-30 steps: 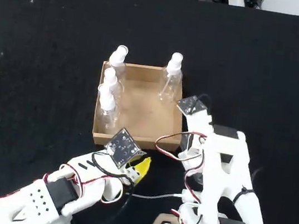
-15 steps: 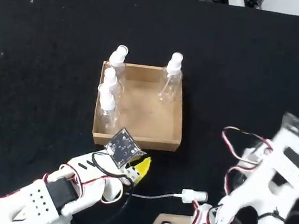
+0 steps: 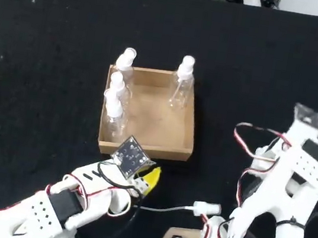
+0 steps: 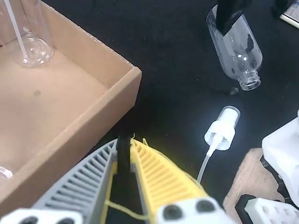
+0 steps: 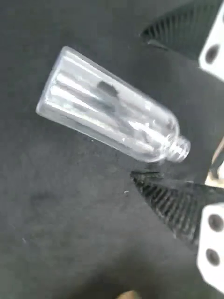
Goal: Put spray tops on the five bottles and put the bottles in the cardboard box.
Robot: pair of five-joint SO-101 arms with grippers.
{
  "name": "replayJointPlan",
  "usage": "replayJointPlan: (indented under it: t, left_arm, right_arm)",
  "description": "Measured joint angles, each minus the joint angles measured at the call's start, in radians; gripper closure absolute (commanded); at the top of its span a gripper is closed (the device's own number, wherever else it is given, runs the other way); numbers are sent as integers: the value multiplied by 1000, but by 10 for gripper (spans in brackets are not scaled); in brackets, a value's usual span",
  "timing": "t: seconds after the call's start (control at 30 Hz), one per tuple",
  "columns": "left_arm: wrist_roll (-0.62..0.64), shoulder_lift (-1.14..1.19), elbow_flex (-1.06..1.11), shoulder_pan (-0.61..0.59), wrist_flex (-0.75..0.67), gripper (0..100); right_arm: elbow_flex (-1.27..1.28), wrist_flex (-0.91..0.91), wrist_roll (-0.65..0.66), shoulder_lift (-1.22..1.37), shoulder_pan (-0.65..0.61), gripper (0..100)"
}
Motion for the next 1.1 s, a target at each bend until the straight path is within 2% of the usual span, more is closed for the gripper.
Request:
replayJointPlan:
  t: [0.27,0.4,0.57,0.7,0.83,1.1]
  left_arm:
    - [0,0,0,0,0,967]
    - [0,0,0,0,0,967]
    - [0,0,0,0,0,967]
    - [0,0,0,0,0,967]
    - [0,0,0,0,0,967]
    - [0,0,0,0,0,967]
  right_arm:
    - [-17,64,872,0,52,628]
    - [-17,75,1185,0,64,628]
    - [-17,75,1499,0,107,631]
    - [-17,75,1671,0,144,631]
    - [-17,74,1778,0,181,631]
    - [153,-141,1821,0,190,629]
